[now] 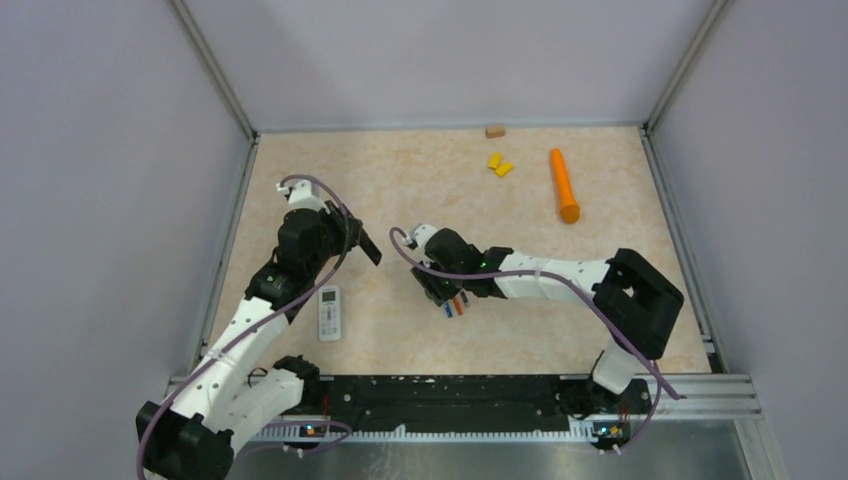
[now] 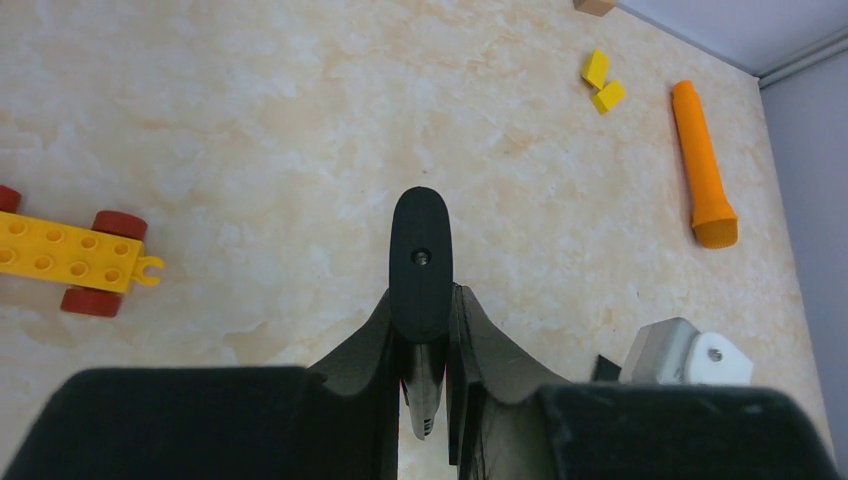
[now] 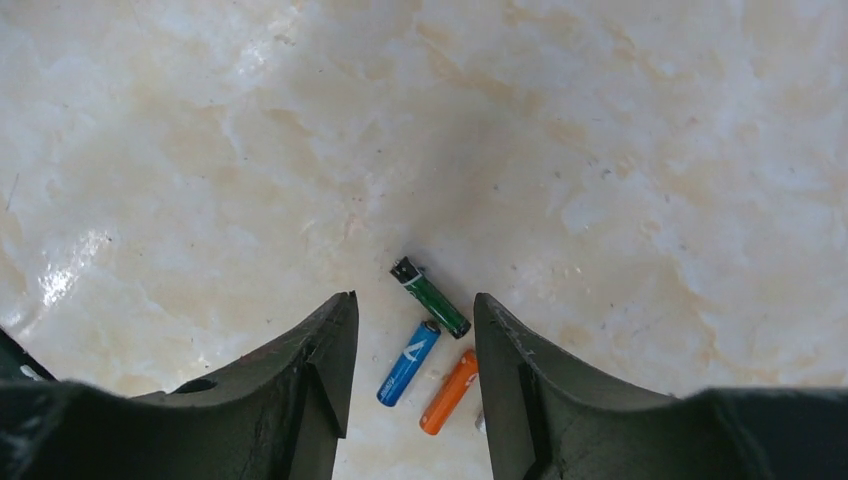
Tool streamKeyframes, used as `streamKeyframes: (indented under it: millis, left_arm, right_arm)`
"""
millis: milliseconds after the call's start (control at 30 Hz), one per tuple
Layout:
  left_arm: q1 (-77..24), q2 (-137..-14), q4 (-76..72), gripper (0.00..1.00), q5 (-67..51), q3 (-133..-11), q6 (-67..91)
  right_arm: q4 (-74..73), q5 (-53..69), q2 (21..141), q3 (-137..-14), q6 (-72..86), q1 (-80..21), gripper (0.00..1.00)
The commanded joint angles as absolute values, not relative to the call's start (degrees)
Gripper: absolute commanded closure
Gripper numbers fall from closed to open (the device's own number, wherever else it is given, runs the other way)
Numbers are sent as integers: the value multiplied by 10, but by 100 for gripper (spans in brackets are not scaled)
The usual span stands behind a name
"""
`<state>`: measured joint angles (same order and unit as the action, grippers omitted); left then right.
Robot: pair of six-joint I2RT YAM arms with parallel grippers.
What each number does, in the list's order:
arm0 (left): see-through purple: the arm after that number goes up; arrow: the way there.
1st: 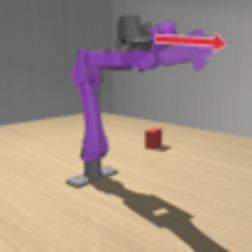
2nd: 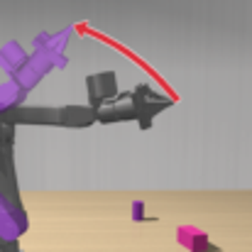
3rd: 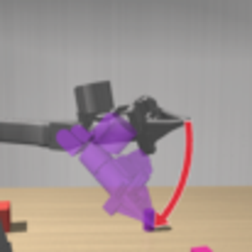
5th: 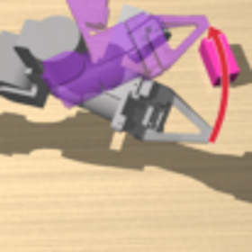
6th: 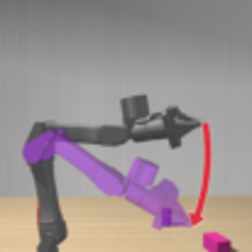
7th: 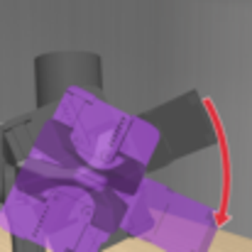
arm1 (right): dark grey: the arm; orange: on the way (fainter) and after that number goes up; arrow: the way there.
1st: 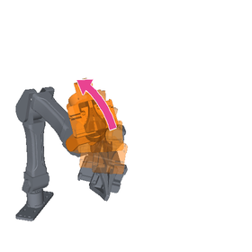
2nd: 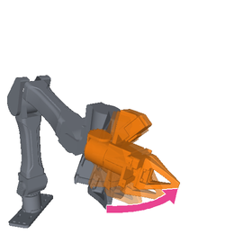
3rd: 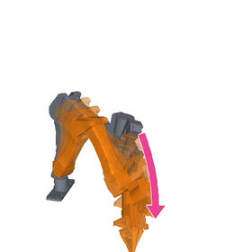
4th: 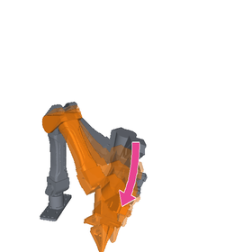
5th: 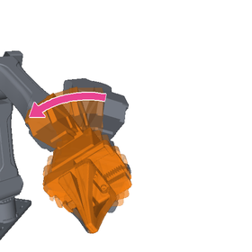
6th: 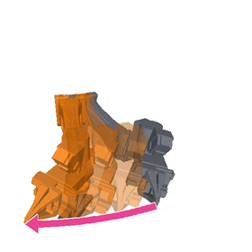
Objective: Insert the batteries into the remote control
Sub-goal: Pick up the battery from the center of the board.
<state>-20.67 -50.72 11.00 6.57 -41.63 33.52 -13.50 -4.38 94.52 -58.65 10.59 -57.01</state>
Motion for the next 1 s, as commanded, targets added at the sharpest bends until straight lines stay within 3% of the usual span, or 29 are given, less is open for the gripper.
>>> streamKeyframes:
  millis: [0,267,533,833,967]
  left_arm:
    - [-197,-493,112,100,86,-443,357]
    - [-181,-500,133,100,79,-456,361]
    - [-170,-497,132,100,62,-458,357]
    - [-165,-497,126,100,43,-459,356]
    - [-165,-497,118,100,29,-458,355]
  right_arm:
    - [-137,23,984,-627,-30,-578,52]
    - [-149,21,1014,-640,-87,-578,55]
    - [-140,11,1051,-640,-104,-577,65]
    - [-110,-68,1064,-645,-74,-572,93]
    - [-70,-96,1039,-641,-50,-557,99]
